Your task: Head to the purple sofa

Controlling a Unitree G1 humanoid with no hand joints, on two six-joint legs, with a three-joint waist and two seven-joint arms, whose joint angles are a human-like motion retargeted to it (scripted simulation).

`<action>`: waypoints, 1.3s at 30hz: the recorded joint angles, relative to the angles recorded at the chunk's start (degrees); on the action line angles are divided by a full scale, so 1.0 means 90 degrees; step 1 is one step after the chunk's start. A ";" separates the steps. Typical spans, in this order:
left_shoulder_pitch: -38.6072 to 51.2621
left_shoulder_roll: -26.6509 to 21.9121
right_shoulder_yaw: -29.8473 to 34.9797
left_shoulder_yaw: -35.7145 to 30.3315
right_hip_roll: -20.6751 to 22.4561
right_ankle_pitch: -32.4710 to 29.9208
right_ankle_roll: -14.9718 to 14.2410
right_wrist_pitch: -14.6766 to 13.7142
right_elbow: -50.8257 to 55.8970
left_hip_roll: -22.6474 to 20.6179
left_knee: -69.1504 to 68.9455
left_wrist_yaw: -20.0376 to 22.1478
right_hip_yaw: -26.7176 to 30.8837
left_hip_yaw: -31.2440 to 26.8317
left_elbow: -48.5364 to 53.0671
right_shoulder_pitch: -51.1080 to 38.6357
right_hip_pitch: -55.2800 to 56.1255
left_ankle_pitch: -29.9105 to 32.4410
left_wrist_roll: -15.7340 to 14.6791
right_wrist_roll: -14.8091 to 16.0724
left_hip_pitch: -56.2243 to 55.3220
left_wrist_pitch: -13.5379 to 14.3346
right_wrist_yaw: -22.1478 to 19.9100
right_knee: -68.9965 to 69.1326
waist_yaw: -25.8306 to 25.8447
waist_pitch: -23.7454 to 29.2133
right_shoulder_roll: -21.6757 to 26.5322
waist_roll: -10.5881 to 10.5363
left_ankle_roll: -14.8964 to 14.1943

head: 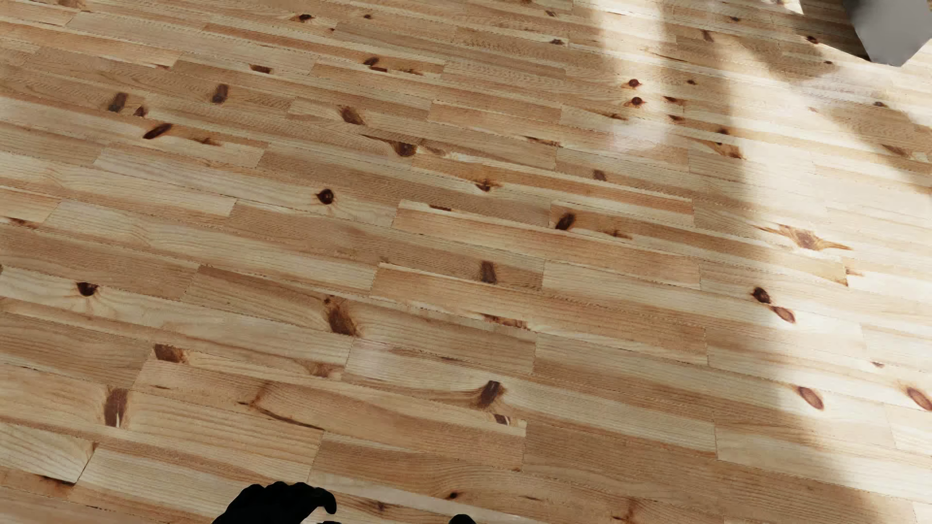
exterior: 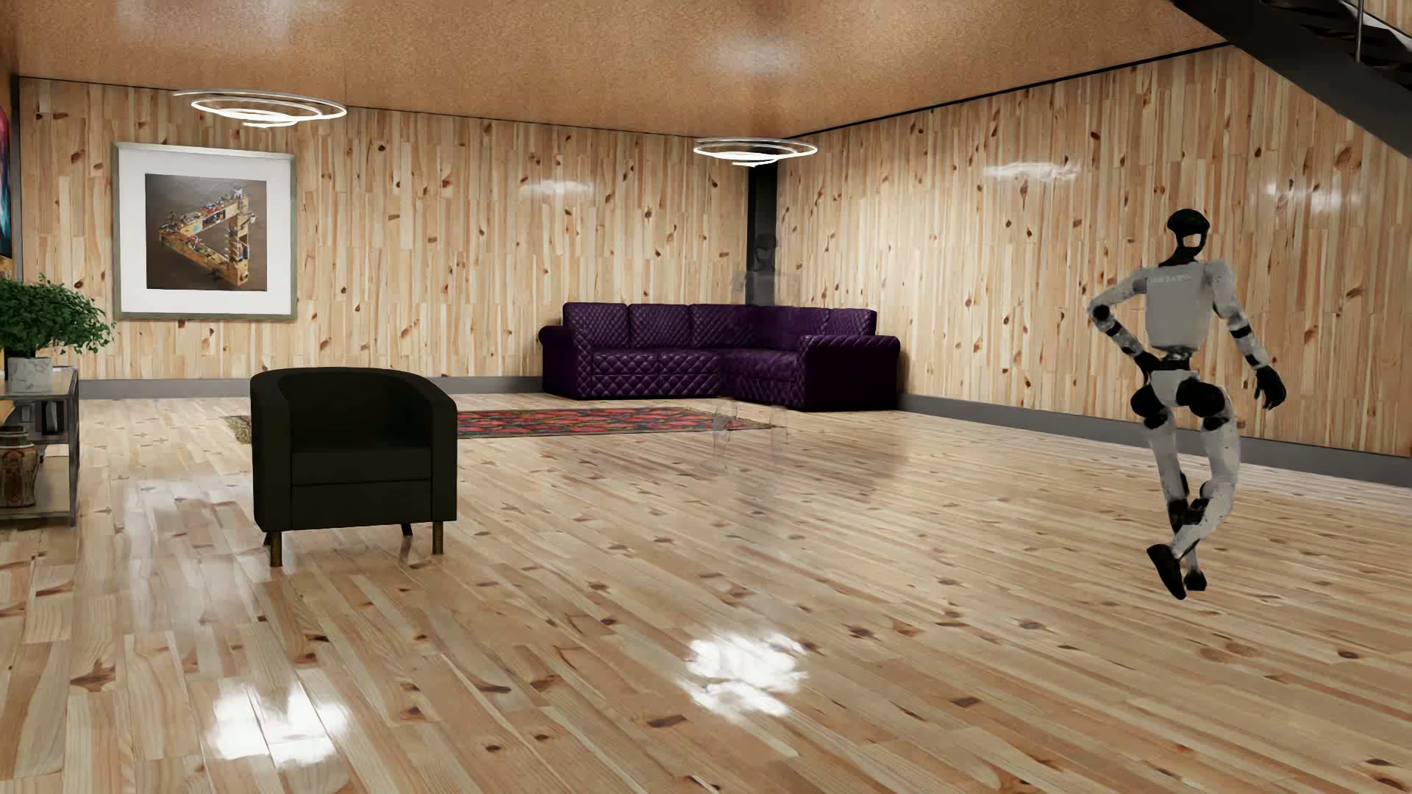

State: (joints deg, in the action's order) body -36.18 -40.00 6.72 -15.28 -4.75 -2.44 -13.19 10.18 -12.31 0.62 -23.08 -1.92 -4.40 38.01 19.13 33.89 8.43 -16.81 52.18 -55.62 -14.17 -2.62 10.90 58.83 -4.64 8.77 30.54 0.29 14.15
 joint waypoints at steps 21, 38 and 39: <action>0.1360 0.4819 0.0080 0.3770 -0.0209 0.2720 0.0623 -0.0509 0.0358 0.0535 -0.4636 -0.1542 -0.1498 -0.3378 -0.2563 -0.2394 -0.1282 0.1839 0.4253 -0.0649 -0.2853 -0.1908 -0.0726 -0.3704 0.0068 0.0519 -0.2421 -0.0252 -0.1648; 0.3884 0.4871 -0.0419 0.1663 -0.1259 0.0581 0.1473 0.1330 -0.2957 -0.0911 0.0277 0.0235 -0.0684 -0.3508 -0.6427 -0.1063 0.2343 0.0543 0.2746 0.1117 0.1011 -0.0398 -0.1335 0.0654 0.0434 0.0395 -0.2562 0.0591 -0.1029; 0.4158 0.4876 -0.0636 0.1233 -0.1285 0.0577 0.1533 0.1176 -0.2933 -0.0939 0.0380 0.0397 -0.0940 -0.3627 -0.6091 -0.0746 0.2548 0.0354 0.2490 0.1184 0.1379 -0.0186 -0.1349 -0.0358 0.0557 0.0370 -0.2564 0.0573 -0.1062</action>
State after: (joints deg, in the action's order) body 1.24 3.88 0.99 -4.17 -16.32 2.75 0.60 20.76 -38.70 -7.84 -19.66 1.65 -12.86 5.36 -35.69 27.18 31.37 -13.63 74.60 -44.96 -1.76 -4.30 -1.24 55.61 0.38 12.10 7.47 5.45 4.59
